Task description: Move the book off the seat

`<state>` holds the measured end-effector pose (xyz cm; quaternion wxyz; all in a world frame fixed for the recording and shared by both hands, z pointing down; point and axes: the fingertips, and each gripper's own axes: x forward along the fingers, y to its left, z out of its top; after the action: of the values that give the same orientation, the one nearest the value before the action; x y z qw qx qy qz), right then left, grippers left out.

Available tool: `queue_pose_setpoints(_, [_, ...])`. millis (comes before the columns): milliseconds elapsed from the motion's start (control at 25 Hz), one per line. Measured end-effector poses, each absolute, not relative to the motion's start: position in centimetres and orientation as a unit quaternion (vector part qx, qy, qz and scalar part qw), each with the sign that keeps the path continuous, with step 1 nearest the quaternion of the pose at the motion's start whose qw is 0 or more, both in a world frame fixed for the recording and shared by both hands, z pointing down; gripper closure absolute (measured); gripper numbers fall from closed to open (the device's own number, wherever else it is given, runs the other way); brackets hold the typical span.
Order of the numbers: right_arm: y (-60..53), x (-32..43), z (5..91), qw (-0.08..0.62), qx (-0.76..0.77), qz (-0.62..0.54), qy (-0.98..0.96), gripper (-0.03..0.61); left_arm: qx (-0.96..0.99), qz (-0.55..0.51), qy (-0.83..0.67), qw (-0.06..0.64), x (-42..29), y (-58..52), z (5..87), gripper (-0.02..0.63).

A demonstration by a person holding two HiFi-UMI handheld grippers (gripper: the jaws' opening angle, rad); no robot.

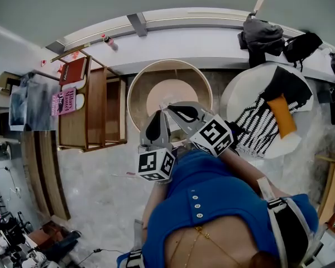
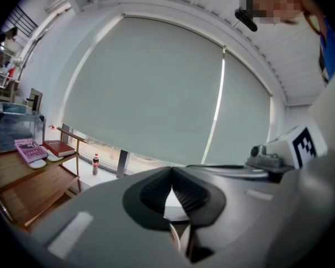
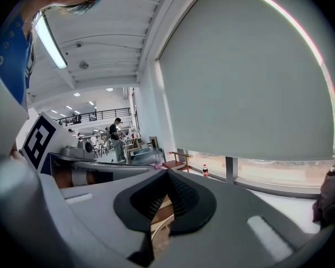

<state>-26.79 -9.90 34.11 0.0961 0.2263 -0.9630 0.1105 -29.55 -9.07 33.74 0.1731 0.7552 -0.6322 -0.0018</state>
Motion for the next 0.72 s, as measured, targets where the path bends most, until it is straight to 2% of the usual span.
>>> queue_pose_setpoints(720, [-8.89,-27.19,34.27,0.100,0.225,0.117,-0.962,0.580,0.757,-0.006,-0.629,0.174,-29.72,-8.29,33.60,0.614])
